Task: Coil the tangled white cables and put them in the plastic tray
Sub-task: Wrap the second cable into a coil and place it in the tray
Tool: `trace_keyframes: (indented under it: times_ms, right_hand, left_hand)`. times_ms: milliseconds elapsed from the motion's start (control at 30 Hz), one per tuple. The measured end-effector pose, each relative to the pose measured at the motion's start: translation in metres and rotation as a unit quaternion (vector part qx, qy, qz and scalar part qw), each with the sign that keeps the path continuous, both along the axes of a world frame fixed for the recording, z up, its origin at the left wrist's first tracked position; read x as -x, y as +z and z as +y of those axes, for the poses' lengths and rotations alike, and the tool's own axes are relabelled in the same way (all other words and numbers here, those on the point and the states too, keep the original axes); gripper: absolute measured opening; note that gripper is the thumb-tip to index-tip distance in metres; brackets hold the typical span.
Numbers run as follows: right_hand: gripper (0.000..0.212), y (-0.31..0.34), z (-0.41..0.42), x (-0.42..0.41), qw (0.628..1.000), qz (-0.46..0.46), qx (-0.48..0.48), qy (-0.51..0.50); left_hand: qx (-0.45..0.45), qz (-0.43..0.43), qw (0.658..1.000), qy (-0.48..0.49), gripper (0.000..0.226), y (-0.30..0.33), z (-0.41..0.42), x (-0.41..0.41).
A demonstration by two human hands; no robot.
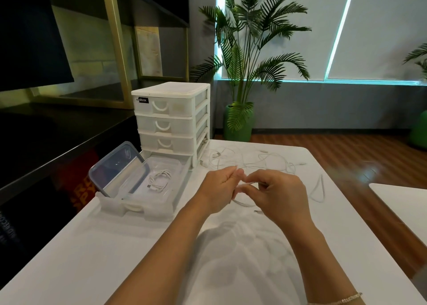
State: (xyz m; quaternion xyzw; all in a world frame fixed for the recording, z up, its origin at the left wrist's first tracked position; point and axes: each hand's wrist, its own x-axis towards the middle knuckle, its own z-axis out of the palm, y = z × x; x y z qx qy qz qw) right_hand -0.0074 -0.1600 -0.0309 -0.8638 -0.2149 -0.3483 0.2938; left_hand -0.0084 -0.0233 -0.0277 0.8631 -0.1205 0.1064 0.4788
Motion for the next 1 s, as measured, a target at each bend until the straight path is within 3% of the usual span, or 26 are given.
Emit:
trace_keyframes:
  times_ms: [133, 200, 300, 467, 633, 867, 1000]
  right_hand:
    - [0.017, 0.000, -0.003, 0.000, 0.999, 0.024, -0.036, 0.006]
    - [0.014, 0.002, -0.002, -0.001, 0.996, 0.037, -0.075, 0.026]
    - [0.010, 0.005, -0.002, -0.001, 0.989, 0.052, -0.122, 0.061]
    - [0.020, 0.008, -0.005, -0.001, 0.982, 0.094, -0.150, 0.070]
    - [0.020, 0.003, -0.003, -0.004, 0.981, 0.145, -0.118, 0.055]
    - [0.018, -0.003, 0.003, -0.005, 0.969, 0.239, -0.025, 0.048]
    - [0.013, -0.001, 0.003, -0.003, 0.956, 0.289, 0.043, 0.026]
  left_hand:
    - [0.059, 0.106, 0.992, -0.044, 0.053, 0.002, 0.001, -0.002]
    - [0.134, 0.178, 0.970, -0.099, 0.056, 0.004, 0.003, -0.002]
    - [0.234, 0.217, 0.934, -0.161, 0.055, 0.005, 0.010, -0.002]
    - [0.438, 0.212, 0.850, -0.203, 0.049, 0.008, 0.017, 0.001]
    - [0.568, 0.187, 0.782, -0.176, 0.051, 0.009, 0.017, -0.002]
    - [0.752, 0.139, 0.631, -0.133, 0.064, 0.001, 0.026, -0.016]
    - [0.780, 0.115, 0.608, -0.095, 0.049, 0.002, 0.022, -0.016]
